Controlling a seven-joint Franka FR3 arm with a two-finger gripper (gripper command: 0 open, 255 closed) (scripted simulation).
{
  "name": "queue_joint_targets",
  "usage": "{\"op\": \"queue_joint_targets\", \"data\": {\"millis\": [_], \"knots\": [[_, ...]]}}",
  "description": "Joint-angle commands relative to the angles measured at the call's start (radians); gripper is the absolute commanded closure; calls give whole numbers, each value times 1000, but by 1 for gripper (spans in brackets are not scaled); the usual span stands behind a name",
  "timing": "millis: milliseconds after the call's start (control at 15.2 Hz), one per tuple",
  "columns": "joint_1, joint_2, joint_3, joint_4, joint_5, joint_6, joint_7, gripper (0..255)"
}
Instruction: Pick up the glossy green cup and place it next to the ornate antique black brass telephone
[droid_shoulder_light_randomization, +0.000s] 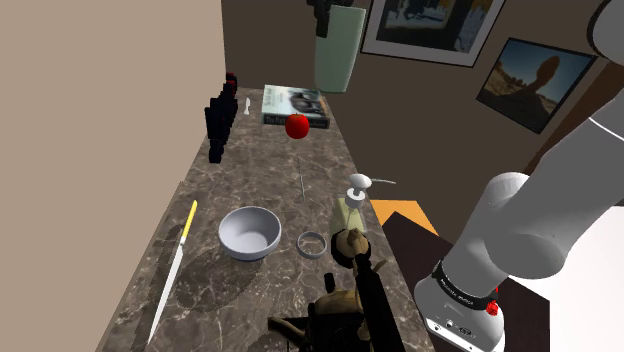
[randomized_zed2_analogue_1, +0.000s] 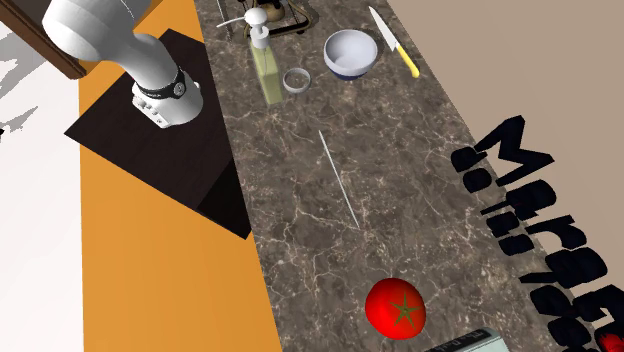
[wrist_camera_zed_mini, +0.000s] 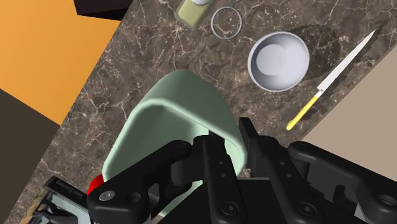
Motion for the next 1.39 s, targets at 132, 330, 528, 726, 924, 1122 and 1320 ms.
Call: {"op": "queue_joint_targets", "data": {"millis": [132,330,528,726,924,1122,1320], "knots": [[38,43,65,52,9,-9,107,255],[70,86,115,101,9,-15,191,255],[105,143,166,165,1,-25,276,255],[148,214,216,248,-18,-41,363,255],[202,304,265,356,-52,-66,452,255],[278,419,306,505,-106,-110,539,255],[402,588,331,753,-194,-201,618,255]]}}
